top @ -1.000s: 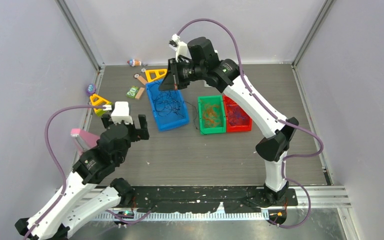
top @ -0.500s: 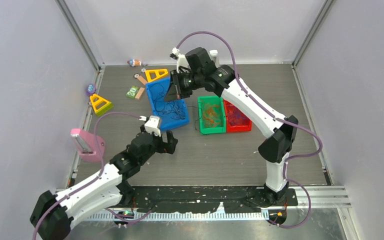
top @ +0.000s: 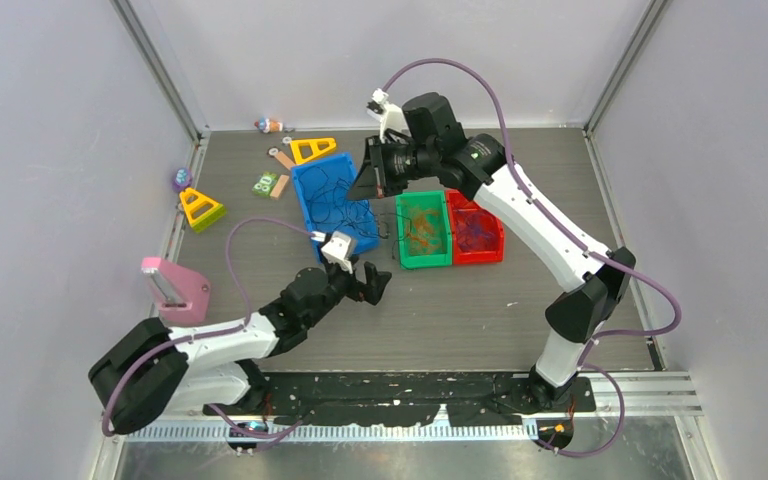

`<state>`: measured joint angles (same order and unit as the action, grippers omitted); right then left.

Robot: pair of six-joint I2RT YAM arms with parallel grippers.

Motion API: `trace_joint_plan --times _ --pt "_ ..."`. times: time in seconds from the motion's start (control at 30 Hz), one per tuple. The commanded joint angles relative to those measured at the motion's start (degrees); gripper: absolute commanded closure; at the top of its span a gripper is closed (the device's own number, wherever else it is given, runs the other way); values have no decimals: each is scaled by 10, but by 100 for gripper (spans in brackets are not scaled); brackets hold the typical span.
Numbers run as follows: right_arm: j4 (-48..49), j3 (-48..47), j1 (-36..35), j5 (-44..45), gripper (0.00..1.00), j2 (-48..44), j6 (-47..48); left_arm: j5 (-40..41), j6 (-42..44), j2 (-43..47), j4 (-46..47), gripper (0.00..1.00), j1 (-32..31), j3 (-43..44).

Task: Untangle the cables

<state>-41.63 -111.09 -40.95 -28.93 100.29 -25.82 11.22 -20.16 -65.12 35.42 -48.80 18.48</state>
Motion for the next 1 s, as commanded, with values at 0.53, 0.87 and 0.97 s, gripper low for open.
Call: trace_joint_plan --times 0.53,0.87,0.97 --pt "22 -17 9 -14 95 -39 -1 -40 44 -130 207 18 -9 47" --pt "35 -1 13 -21 95 -54 -8 -4 48 -217 174 32 -1 135" --pt "35 3 14 -21 95 -59 -8 5 30 -241 153 35 7 162"
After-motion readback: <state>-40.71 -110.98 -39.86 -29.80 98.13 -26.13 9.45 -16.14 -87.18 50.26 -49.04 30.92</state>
